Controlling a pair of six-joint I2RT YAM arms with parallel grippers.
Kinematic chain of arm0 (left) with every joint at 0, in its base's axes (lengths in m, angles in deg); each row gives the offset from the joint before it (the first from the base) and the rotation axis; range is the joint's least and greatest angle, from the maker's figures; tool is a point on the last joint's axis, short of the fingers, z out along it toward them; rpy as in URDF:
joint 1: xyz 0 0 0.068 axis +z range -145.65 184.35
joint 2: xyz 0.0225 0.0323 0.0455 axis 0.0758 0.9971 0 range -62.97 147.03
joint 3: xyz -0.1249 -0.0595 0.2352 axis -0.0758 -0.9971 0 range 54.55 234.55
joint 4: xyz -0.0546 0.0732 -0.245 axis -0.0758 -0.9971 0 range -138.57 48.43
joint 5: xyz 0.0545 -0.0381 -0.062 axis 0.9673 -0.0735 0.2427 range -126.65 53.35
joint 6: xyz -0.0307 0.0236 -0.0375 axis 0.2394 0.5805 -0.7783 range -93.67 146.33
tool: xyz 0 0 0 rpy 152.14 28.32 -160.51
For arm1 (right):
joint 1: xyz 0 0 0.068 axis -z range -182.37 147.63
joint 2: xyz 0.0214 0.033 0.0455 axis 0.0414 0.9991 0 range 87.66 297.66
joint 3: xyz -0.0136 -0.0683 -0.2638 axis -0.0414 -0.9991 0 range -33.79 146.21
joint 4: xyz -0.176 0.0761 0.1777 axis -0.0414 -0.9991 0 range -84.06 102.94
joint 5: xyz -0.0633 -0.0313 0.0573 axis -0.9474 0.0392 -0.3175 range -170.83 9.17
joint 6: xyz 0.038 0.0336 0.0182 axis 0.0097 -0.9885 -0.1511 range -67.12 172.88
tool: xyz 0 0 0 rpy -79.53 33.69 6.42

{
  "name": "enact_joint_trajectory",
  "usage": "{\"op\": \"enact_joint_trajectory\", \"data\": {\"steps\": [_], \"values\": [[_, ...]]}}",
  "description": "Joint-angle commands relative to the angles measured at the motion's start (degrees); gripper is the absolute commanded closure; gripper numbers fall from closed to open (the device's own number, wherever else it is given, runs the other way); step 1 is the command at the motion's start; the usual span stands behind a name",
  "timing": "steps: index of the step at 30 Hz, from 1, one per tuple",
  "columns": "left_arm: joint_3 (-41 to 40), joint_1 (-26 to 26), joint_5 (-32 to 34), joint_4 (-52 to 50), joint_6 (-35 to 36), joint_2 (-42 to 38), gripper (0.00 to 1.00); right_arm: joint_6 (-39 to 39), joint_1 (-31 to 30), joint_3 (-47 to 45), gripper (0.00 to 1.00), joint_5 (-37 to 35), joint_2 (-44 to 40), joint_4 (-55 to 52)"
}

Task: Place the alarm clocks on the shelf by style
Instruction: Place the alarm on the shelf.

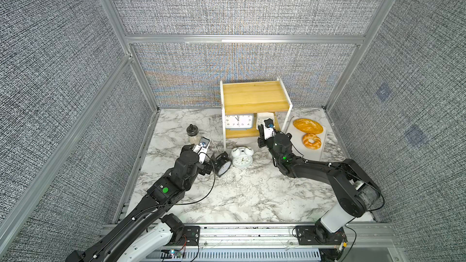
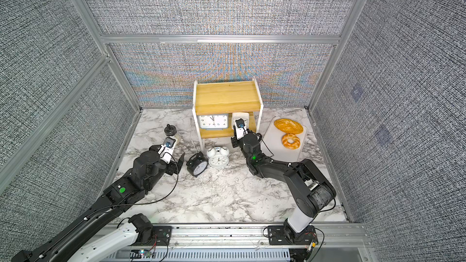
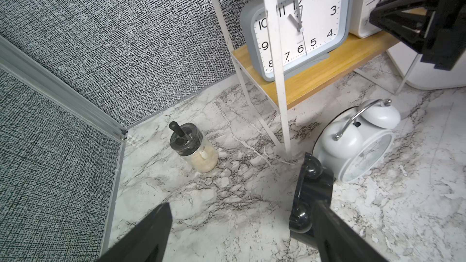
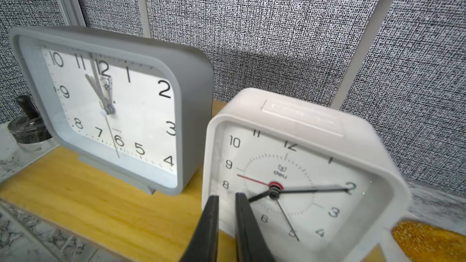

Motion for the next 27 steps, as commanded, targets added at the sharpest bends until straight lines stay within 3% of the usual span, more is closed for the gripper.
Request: {"op": "enact_joint_trajectory", "data": {"steps": [1, 19, 23, 27], "values": [[-0.12, 0.1, 0.59, 1.22, 0.46, -0.22, 0.08, -0.67, 0.01, -0.23, 0.82, 0.07, -0.83, 0.16], [-0.18, 0.1, -0.13, 1.14, 0.3, 0.12, 0.08, -0.27, 0.01, -9.73, 0.77, -2.24, -13.27, -4.36], [-0.13, 0.1, 0.04, 1.0, 0.24, 0.12, 0.08, -0.4, 0.01, -14.02, 0.69, -2.04, -21.12, -10.67], [-0.2, 0.1, 0.27, 1.48, 0.19, 0.29, 0.07, -2.25, 0.09, -17.87, 0.53, -3.34, -30.4, -20.18]]}}
